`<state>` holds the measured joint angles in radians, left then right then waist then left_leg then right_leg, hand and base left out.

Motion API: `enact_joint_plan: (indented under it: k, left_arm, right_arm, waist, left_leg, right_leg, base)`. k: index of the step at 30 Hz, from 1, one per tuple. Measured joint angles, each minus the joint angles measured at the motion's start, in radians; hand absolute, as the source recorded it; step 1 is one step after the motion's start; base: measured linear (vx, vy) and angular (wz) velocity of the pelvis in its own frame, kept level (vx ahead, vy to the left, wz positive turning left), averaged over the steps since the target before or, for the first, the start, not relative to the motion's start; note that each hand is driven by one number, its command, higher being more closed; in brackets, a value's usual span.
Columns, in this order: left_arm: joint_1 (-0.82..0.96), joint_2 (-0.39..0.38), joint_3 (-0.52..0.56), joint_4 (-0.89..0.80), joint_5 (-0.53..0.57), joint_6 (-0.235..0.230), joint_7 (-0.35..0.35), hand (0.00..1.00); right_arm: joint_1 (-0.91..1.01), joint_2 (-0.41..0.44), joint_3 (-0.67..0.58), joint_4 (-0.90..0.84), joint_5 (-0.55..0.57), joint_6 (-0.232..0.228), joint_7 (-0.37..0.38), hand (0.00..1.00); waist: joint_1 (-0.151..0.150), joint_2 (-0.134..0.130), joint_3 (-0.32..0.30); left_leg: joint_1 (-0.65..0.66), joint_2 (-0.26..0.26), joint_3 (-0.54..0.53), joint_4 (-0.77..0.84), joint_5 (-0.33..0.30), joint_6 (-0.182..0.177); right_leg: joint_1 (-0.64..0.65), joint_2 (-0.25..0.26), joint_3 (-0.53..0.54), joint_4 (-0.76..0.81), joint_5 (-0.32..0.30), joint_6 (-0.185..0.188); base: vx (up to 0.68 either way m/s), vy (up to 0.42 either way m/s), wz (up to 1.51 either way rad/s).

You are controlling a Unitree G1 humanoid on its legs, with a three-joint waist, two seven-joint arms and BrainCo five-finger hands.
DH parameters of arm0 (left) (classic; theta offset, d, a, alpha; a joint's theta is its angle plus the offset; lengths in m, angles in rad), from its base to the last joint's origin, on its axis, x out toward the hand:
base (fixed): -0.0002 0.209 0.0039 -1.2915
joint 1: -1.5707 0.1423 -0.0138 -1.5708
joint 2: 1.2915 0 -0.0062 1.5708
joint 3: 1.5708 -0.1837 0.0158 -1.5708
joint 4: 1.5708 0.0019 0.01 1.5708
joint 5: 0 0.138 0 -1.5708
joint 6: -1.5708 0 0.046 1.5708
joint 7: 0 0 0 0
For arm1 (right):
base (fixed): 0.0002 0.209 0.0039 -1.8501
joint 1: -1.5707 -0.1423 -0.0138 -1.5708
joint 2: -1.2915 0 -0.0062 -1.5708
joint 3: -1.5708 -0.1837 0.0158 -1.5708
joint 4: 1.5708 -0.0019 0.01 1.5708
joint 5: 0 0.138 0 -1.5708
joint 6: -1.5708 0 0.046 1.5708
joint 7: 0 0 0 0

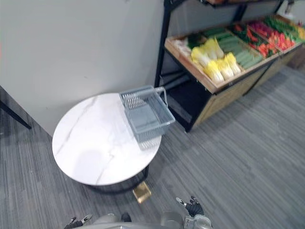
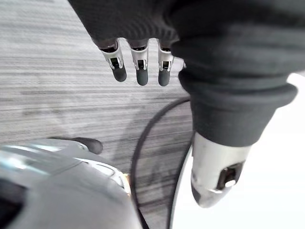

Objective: Pick vegetable in the basket

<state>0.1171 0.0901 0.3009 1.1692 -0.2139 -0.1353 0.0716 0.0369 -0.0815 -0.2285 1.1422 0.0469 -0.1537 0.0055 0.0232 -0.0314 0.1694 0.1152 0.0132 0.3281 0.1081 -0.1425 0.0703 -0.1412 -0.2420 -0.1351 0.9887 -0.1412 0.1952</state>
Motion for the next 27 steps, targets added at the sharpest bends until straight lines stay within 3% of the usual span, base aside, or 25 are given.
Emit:
enact_joint_plan:
  k: [1, 2, 4, 6, 7, 8, 9, 10, 13, 14, 16, 19, 22, 25, 27]
  left_arm:
    - [-0.008, -0.006, 0.003, -0.012, 0.000, -0.001, 0.001, 0.00]
    - [-0.008, -0.008, 0.003, -0.016, -0.001, -0.001, 0.001, 0.00]
    - [-0.011, -0.013, 0.012, -0.022, -0.002, -0.009, 0.002, 0.00]
    - [-0.009, -0.018, 0.024, -0.020, -0.003, -0.010, 0.010, 0.00]
    - [0.002, -0.022, 0.042, -0.017, -0.003, -0.011, 0.012, 0.00]
    - [0.010, -0.023, 0.055, -0.017, -0.003, -0.012, 0.013, 0.00]
    - [0.031, -0.015, 0.065, -0.019, -0.002, -0.015, 0.013, 0.00]
    - [0.039, -0.011, 0.072, -0.003, 0.000, -0.012, 0.016, 0.00]
    - [0.039, -0.057, 0.069, 0.006, 0.007, -0.010, 0.002, 0.00]
    - [0.037, -0.062, 0.070, 0.008, 0.015, -0.010, 0.000, 0.00]
    - [0.035, -0.057, 0.062, 0.014, 0.041, -0.008, -0.009, 0.00]
    - [0.034, -0.051, 0.039, 0.014, 0.047, -0.007, -0.010, 0.00]
    - [0.033, -0.049, 0.027, 0.014, 0.080, -0.006, -0.002, 0.00]
    - [0.033, -0.043, 0.023, 0.013, 0.102, -0.002, 0.003, 0.00]
    - [0.029, -0.043, 0.005, 0.011, 0.133, -0.002, 0.013, 0.00]
  right_arm:
    - [-0.001, -0.001, -0.001, -0.007, 0.001, -0.002, 0.000, 0.00]
    - [-0.002, -0.002, -0.001, -0.008, 0.000, -0.002, 0.000, 0.00]
    - [-0.002, -0.002, -0.002, -0.008, 0.003, -0.003, -0.001, 0.00]
    - [-0.001, 0.001, -0.014, -0.008, 0.007, -0.003, -0.001, 0.00]
    - [0.003, 0.005, -0.025, -0.007, 0.012, -0.002, -0.002, 0.00]
    - [0.007, 0.006, -0.025, -0.005, 0.013, -0.002, -0.003, 0.00]
    - [0.017, 0.017, -0.022, 0.002, 0.012, -0.001, -0.003, 0.00]
    - [0.017, 0.020, -0.024, 0.016, 0.020, 0.002, -0.001, 0.00]
    - [0.001, -0.032, 0.001, 0.019, 0.018, 0.005, -0.005, 0.00]
    - [-0.002, -0.034, -0.002, 0.019, 0.019, 0.006, -0.005, 0.00]
    - [-0.005, -0.041, -0.003, 0.038, 0.002, 0.011, -0.014, 0.00]
    - [-0.016, -0.050, -0.041, 0.054, -0.005, 0.017, -0.027, 0.00]
    - [-0.031, -0.074, -0.105, 0.054, -0.032, 0.020, -0.057, 0.00]
    - [-0.064, -0.151, -0.227, 0.048, -0.064, 0.020, -0.102, 0.00]
    - [-0.107, -0.230, -0.283, 0.001, -0.089, 0.022, -0.158, 0.00]
  waist:
    - [-0.002, 0.000, 0.000]
    - [-0.004, 0.000, 0.000]
    - [-0.012, 0.000, 0.000]
    - [-0.011, -0.001, -0.001]
    - [-0.005, -0.003, -0.004]
    - [0.000, -0.009, -0.008]
    - [0.008, -0.037, -0.025]
    - [0.010, -0.039, -0.038]
    - [0.006, 0.047, -0.053]
    - [0.006, 0.054, -0.051]
    - [-0.006, 0.052, -0.049]
    - [-0.007, 0.056, -0.049]
    - [-0.013, 0.065, -0.050]
    - [-0.023, 0.065, -0.048]
    - [-0.025, 0.079, -0.040]
  left_leg:
    - [0.030, -0.002, -0.047, -0.020, 0.001, -0.007]
    - [0.032, -0.002, -0.058, -0.023, 0.001, -0.010]
    - [0.044, 0.000, -0.130, -0.036, -0.004, -0.033]
    - [0.044, 0.008, -0.195, -0.030, -0.019, -0.068]
    - [0.042, 0.024, -0.213, -0.021, -0.033, -0.096]
    - [0.043, 0.032, -0.223, -0.014, -0.044, -0.113]
    - [0.046, 0.040, -0.240, -0.012, -0.061, -0.147]
    - [0.052, 0.068, -0.264, -0.016, -0.069, -0.185]
    - [0.026, 0.198, -0.259, -0.050, 0.007, -0.260]
    - [0.024, 0.209, -0.258, -0.061, 0.035, -0.265]
    - [0.008, 0.219, -0.223, -0.099, 0.156, -0.260]
    - [-0.012, 0.226, -0.107, -0.142, 0.235, -0.246]
    - [-0.033, 0.238, -0.093, -0.167, 0.236, -0.244]
    - [-0.053, 0.229, -0.089, -0.188, 0.223, -0.249]
    - [-0.065, 0.220, -0.061, -0.195, 0.173, -0.244]
  right_leg:
    - [-0.031, -0.025, -0.059, -0.116, -0.035, -0.053]
    - [-0.032, -0.028, -0.065, -0.146, -0.038, -0.059]
    - [-0.031, -0.042, -0.059, -0.412, -0.036, -0.063]
    - [-0.032, -0.045, 0.053, -0.633, -0.007, -0.065]
    - [-0.030, -0.043, 0.108, -0.700, 0.041, -0.072]
    - [-0.029, -0.042, 0.120, -0.719, 0.066, -0.064]
    - [-0.020, -0.052, 0.102, -0.758, 0.118, -0.035]
    - [-0.008, -0.037, 0.069, -0.765, 0.142, 0.005]
    - [0.014, 0.074, -0.039, -0.801, 0.129, -0.062]
    - [0.018, 0.081, -0.054, -0.802, 0.123, -0.072]
    - [0.049, 0.083, -0.123, -0.824, 0.109, -0.096]
    - [0.064, 0.096, -0.176, -0.871, 0.107, -0.111]
    - [0.063, 0.113, -0.203, -0.906, 0.114, -0.112]
    - [0.057, 0.113, -0.221, -0.932, 0.139, -0.102]
    - [0.055, 0.112, -0.217, -0.971, 0.175, -0.092]
  base:
    - [0.25, -0.046, 0.70]
    - [0.30, -0.094, 1.02]
    - [0.26, -0.160, 0.95]
    - [0.32, -0.327, 0.89]
    - [0.32, -0.436, 0.64]
    - [0.24, -0.439, 0.49]
    - [0.30, -0.587, 0.45]
    - [0.25, -0.513, 0.44]
    - [0.25, -0.421, 0.47]
    - [0.19, -0.361, 0.57]
    - [0.12, -0.314, 0.75]
    - [0.02, -0.213, 0.58]
    - [-0.04, -0.085, 0.29]
    - [-0.05, 0.040, 0.19]
    - [-0.06, 0.115, -0.02]
